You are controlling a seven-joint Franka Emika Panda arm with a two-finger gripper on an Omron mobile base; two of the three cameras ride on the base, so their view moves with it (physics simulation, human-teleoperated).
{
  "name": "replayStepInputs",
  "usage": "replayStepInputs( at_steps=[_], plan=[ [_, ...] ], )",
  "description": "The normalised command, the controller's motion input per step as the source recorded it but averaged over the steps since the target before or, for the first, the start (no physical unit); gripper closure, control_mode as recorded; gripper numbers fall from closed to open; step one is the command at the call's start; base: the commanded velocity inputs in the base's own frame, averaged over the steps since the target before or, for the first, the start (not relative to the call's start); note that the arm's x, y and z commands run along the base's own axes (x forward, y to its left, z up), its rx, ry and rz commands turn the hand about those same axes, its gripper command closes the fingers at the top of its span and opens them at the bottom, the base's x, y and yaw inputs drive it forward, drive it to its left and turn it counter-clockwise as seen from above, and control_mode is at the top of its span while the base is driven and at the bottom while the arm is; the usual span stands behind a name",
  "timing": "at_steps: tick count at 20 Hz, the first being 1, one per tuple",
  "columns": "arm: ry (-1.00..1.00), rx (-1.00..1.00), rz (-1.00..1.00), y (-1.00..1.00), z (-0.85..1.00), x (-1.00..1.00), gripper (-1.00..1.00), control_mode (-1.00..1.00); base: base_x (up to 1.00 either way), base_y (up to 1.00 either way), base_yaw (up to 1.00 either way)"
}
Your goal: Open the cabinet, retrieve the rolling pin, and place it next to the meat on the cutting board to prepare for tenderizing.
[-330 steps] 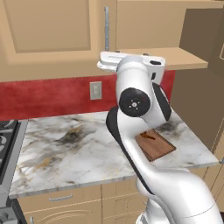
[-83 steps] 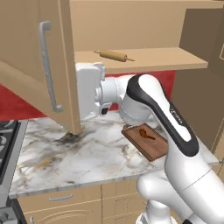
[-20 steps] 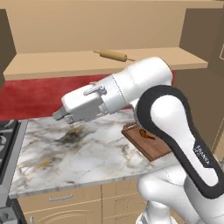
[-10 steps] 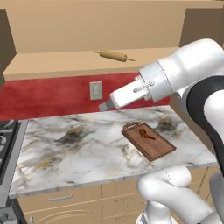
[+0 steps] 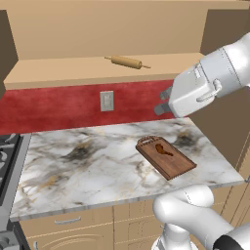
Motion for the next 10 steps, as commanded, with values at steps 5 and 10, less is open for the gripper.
replayStepInputs(
  at_steps=[5, 10],
  plan=[
    [-0.23, -0.10, -0.09, -0.59, 0.04, 0.16, -1.00, -1.00, 0.00, 0.00, 0.00],
    [-0.10, -0.01, -0.10, -0.42, -0.09, 0.44, -1.00, -1.00, 0.00, 0.00, 0.00]
  ],
)
